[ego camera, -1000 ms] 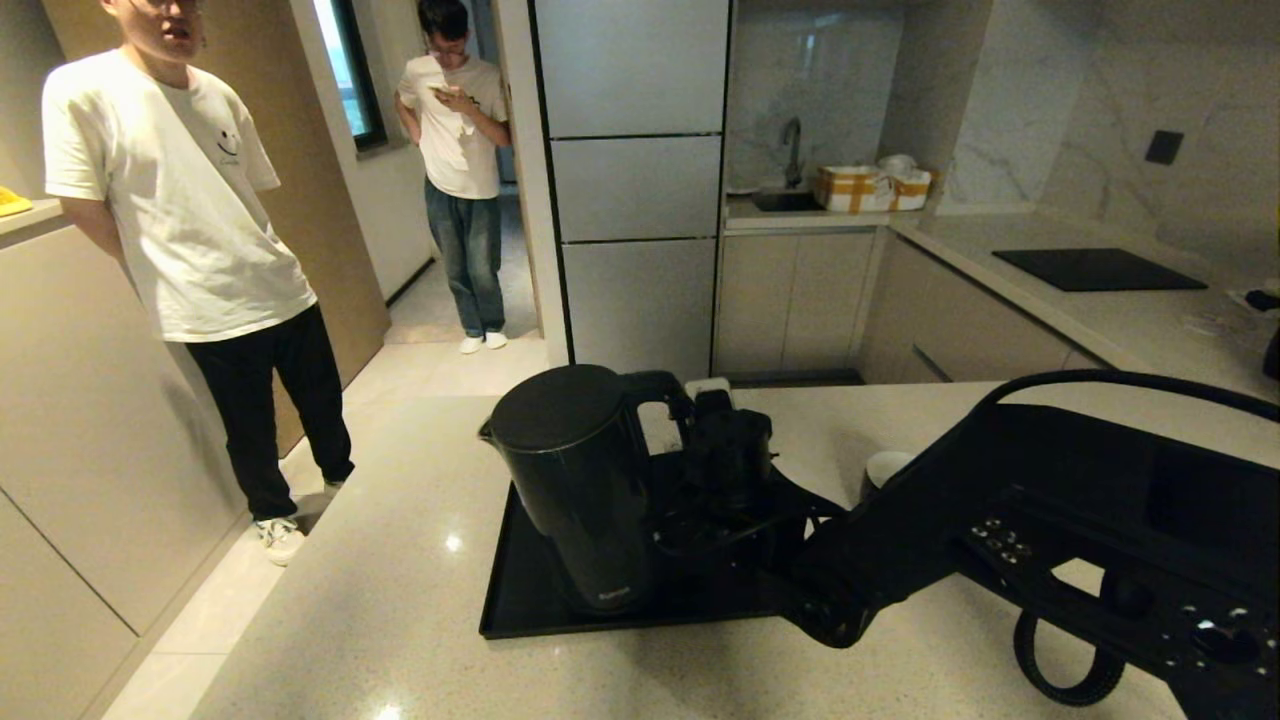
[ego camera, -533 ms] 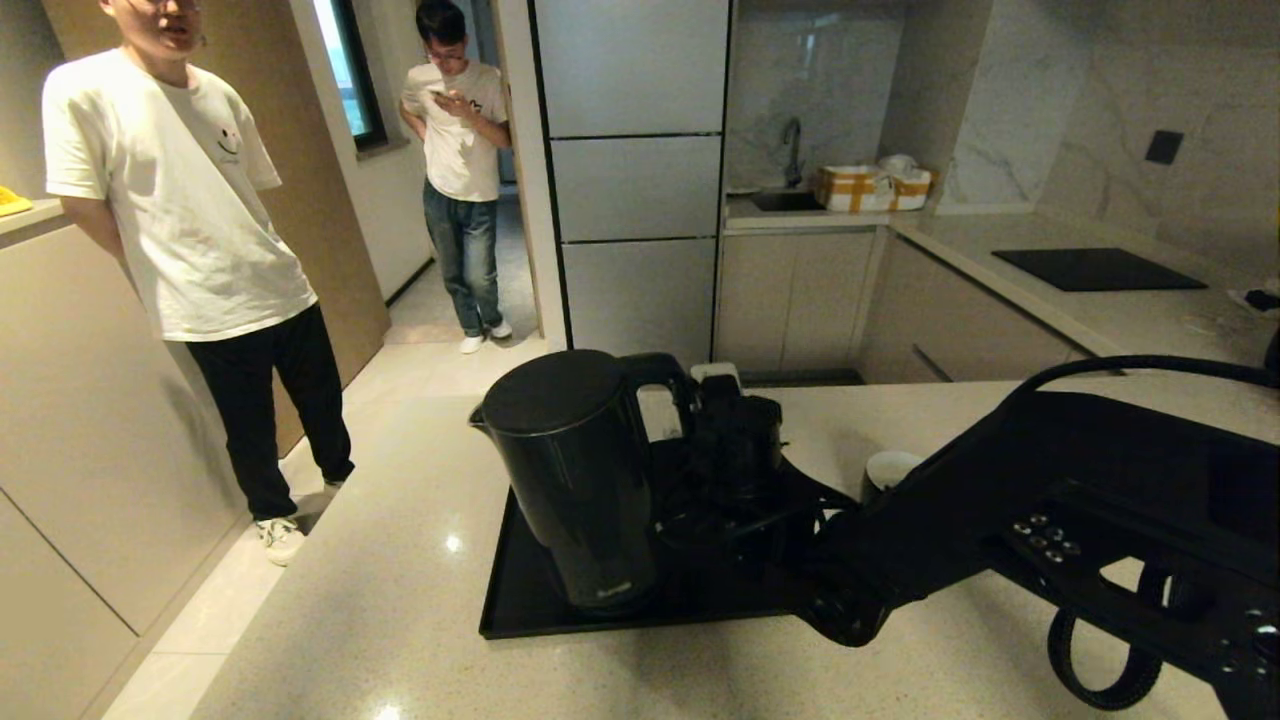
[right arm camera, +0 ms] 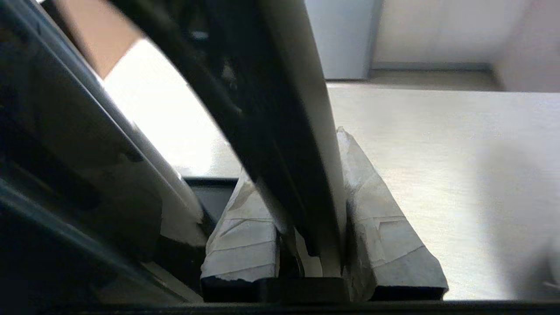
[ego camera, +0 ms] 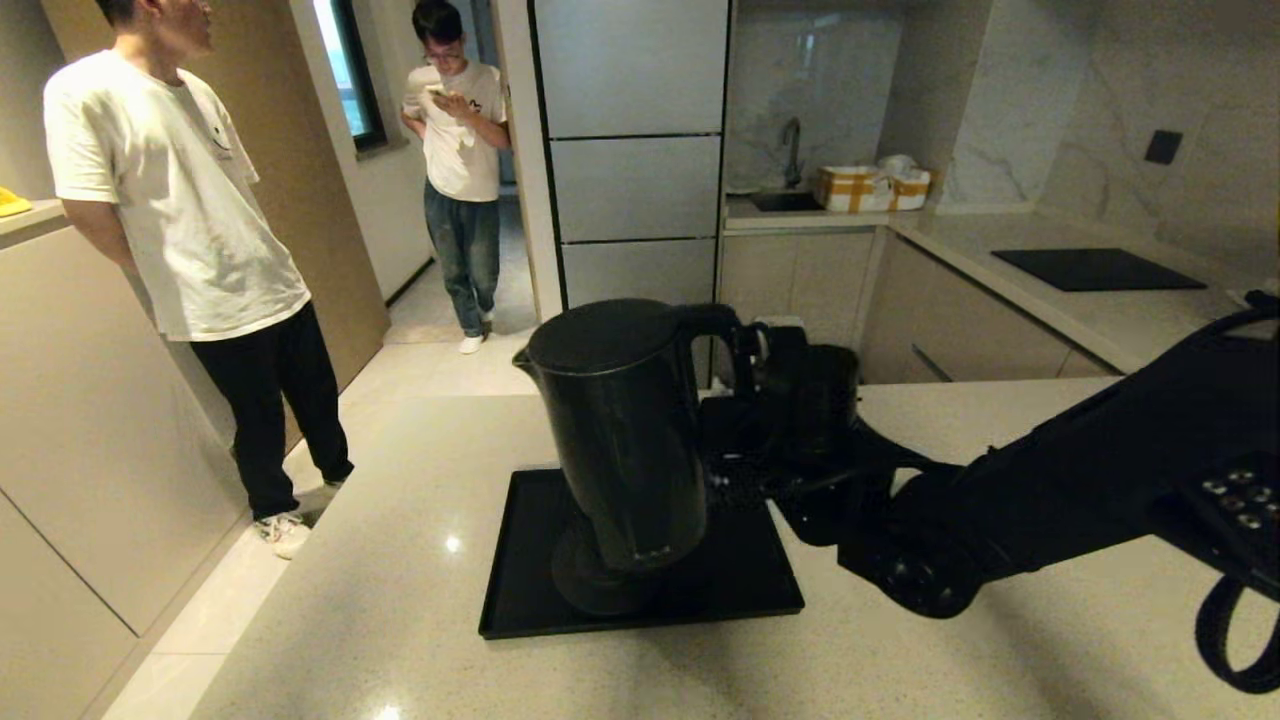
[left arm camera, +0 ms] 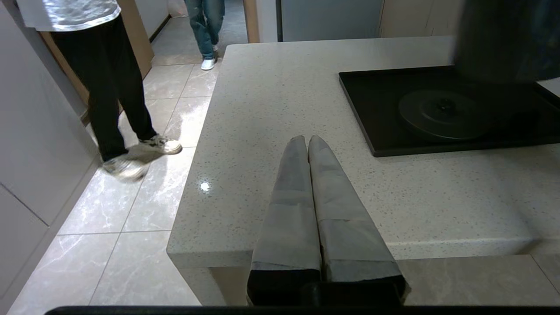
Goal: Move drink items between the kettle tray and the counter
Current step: Place it on the right
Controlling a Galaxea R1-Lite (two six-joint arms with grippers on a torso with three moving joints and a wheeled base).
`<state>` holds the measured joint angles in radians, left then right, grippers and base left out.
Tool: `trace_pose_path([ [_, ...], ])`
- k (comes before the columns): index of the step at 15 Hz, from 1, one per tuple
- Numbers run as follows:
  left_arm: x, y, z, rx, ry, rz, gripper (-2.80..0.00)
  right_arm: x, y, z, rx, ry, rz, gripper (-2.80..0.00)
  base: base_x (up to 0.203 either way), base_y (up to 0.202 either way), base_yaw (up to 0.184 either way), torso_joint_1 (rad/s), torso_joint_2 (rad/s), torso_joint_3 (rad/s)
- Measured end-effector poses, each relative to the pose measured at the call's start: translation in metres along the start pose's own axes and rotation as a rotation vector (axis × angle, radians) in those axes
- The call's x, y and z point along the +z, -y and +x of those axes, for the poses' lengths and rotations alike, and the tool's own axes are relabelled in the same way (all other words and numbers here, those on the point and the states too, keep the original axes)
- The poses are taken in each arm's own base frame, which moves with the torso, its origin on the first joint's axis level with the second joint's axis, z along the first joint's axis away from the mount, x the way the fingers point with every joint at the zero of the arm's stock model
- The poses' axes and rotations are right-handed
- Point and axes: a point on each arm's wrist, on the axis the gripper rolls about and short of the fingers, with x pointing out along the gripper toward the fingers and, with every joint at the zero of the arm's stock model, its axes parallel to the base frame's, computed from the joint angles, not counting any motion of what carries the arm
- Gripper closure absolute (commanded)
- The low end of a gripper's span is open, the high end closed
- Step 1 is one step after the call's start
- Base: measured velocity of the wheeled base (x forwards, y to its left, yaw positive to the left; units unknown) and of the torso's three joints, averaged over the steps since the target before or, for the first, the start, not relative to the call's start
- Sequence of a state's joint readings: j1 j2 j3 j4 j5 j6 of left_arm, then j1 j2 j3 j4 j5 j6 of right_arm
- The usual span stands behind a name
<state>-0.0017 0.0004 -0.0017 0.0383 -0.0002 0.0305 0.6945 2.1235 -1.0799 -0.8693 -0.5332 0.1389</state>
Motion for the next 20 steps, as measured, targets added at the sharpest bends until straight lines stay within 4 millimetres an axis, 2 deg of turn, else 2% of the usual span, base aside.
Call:
trace_pose_path([
  [4,0.000,0.000,0.000,0.000,0.000,0.000,0.00,0.027,0.044,-0.006,-0.125,-0.012,0.004,0.00,0.000,0.000,0.000,0.000,0.00,0.000],
  [8,0.000,0.000,0.000,0.000,0.000,0.000,0.00,0.043,0.075,-0.020,-0.194,-0.007,0.015,0.00,0.000,0.000,0.000,0.000,0.00,0.000],
  [15,0.000,0.000,0.000,0.000,0.000,0.000,0.00,0.078,0.150,-0.070,-0.374,-0.007,0.041,0.00,0.000,0.000,0.000,0.000,0.00,0.000],
  [18,0.000,0.000,0.000,0.000,0.000,0.000,0.00,0.085,0.193,-0.099,-0.489,-0.015,0.063,0.00,0.000,0.000,0.000,0.000,0.00,0.000],
  [20,0.000,0.000,0.000,0.000,0.000,0.000,0.00,0.083,0.221,-0.119,-0.548,-0.045,0.076,0.00,0.000,0.000,0.000,0.000,0.00,0.000],
])
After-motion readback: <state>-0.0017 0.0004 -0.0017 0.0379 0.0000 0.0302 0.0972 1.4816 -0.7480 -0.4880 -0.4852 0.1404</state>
